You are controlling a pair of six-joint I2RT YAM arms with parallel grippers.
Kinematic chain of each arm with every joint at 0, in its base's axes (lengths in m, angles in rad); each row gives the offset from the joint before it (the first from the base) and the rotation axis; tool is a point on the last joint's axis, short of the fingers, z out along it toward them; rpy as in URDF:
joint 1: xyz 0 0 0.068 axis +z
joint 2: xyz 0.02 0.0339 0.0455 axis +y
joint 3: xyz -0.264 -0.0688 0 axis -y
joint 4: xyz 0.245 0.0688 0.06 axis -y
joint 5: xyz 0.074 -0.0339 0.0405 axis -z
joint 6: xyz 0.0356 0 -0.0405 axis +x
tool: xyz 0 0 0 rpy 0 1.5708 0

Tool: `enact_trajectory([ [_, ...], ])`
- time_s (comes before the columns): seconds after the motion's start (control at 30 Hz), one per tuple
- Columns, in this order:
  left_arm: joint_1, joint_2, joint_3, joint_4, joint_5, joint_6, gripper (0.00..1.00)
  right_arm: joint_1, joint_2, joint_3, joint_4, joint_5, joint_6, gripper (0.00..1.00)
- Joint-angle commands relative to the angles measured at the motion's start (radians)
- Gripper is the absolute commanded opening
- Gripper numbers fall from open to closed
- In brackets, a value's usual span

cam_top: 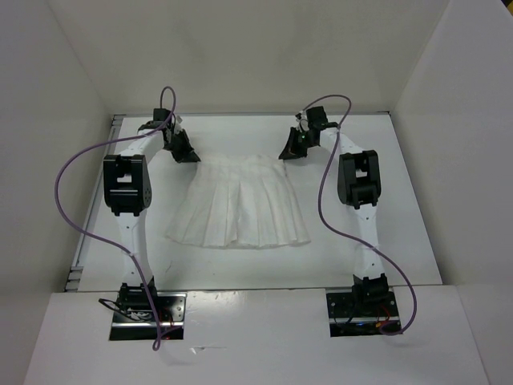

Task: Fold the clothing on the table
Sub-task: Fold the skirt

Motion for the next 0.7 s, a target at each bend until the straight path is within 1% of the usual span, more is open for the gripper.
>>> enact_trajectory([
  [0.0,0.037,0.005,0.015,0.031,0.03,0.009,0.02,-0.033,-0.042,-0.07,-0.027,0.011,-0.008,0.0],
  [0.07,0.048,0.005,0.015,0.045,0.03,-0.001,0.02,-0.063,-0.089,-0.099,-0.027,0.051,0.002,0.0],
  [0.1,0.048,0.005,0.015,0.057,0.021,-0.001,0.02,-0.072,-0.108,-0.099,-0.027,0.101,0.002,0.0],
  [0.17,0.048,-0.006,0.024,0.057,0.021,-0.001,0.01,-0.086,-0.154,-0.12,-0.027,0.152,0.002,0.0],
  [0.23,0.048,0.005,0.033,0.066,0.053,-0.001,0.01,-0.095,-0.166,-0.145,-0.027,0.191,0.002,0.0],
  [0.3,0.048,0.017,0.033,0.077,0.102,-0.011,0.01,-0.096,-0.179,-0.156,-0.027,0.176,0.002,0.01],
  [0.33,0.039,0.029,0.033,0.077,0.102,-0.012,0.01,-0.096,-0.179,-0.156,-0.017,0.135,0.002,0.41],
  [0.37,0.039,0.029,0.033,0.077,0.102,-0.012,0.01,-0.096,-0.179,-0.171,-0.004,0.117,0.002,0.53],
  [0.4,0.028,0.038,0.033,0.077,0.102,-0.012,0.01,-0.096,-0.197,-0.185,0.013,0.105,0.002,0.55],
  [0.43,0.019,0.039,0.033,0.077,0.102,-0.012,0.01,-0.096,-0.209,-0.218,0.032,0.096,0.002,0.59],
  [0.67,0.01,0.039,0.033,0.077,0.111,0.007,0.02,-0.096,-0.229,-0.303,0.058,0.062,-0.008,0.6],
])
